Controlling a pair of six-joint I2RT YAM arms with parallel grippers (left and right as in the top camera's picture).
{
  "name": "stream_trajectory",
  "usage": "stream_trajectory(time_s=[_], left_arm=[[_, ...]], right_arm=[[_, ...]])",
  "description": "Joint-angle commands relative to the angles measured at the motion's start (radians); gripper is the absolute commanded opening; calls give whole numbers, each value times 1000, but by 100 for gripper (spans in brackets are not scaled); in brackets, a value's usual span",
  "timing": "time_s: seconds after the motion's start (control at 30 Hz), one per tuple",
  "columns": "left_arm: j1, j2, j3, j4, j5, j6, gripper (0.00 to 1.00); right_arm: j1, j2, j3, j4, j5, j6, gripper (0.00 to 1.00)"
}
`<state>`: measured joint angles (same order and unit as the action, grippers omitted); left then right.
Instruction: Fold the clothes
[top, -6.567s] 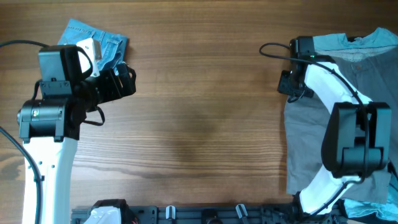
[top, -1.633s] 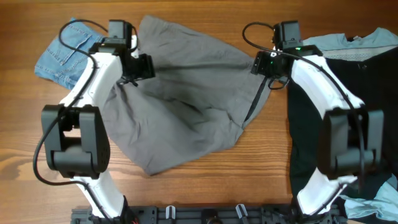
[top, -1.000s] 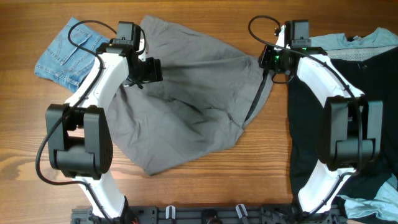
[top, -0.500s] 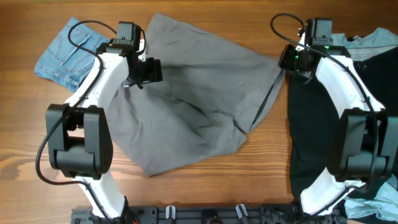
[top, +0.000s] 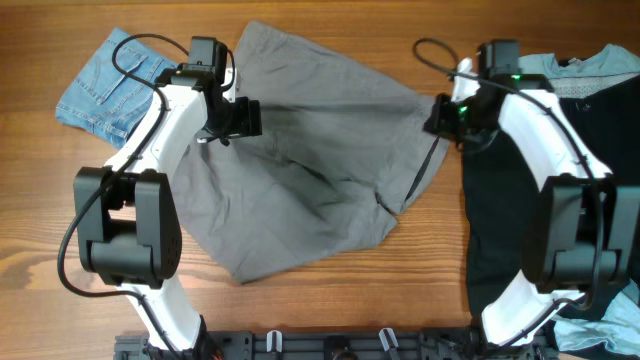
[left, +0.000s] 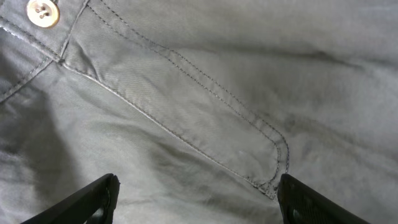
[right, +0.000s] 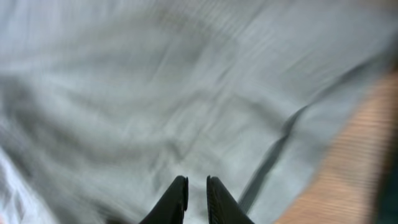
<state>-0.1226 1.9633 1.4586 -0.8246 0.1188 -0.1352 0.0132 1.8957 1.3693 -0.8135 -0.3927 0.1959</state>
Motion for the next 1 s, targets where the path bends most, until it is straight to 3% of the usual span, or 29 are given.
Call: stream_trajectory(time_s=[0.0, 0.17, 0.27, 0.43, 0.57, 0.67, 0.73, 0.77, 0.8, 0.83, 0.9, 0.93, 0.97], left_arm=[[-5, 0, -6, -3, 12, 27, 82], [-5, 0, -6, -3, 12, 27, 85], [-5, 0, -6, -3, 12, 27, 86], [-5, 0, -6, -3, 11, 27, 87], [-5, 0, -6, -5, 12, 27, 89], [-5, 0, -6, -7, 16, 27, 87], [-5, 0, -6, -6, 17, 27, 70], [-5, 0, -6, -6, 26, 27, 55], [-5, 0, -6, -3, 48, 28, 45], [-6, 0, -6, 3, 74, 36, 28], [-17, 0, -6, 12, 143, 91, 11], [-31, 0, -6, 16, 180, 130, 4], [-47, 0, -6, 21, 193, 159, 4]], right_arm=[[76, -13, -95, -20, 52, 53, 16], [100, -13, -258, 127, 82, 105, 24], [99, -13, -297, 161, 81, 97, 49], [91, -37, -274, 150, 57, 15, 49], [37, -89, -235, 83, 112, 48, 45], [8, -106, -232, 59, -1, 39, 25], [13, -97, -239, 50, -3, 39, 7], [20, -92, -254, 61, -1, 43, 4], [26, -85, -269, 72, 0, 44, 4], [26, -79, -277, 77, 9, 50, 4], [23, -77, -278, 79, 50, 71, 4], [18, -84, -276, 80, 63, 73, 4], [15, -90, -274, 81, 62, 73, 4]])
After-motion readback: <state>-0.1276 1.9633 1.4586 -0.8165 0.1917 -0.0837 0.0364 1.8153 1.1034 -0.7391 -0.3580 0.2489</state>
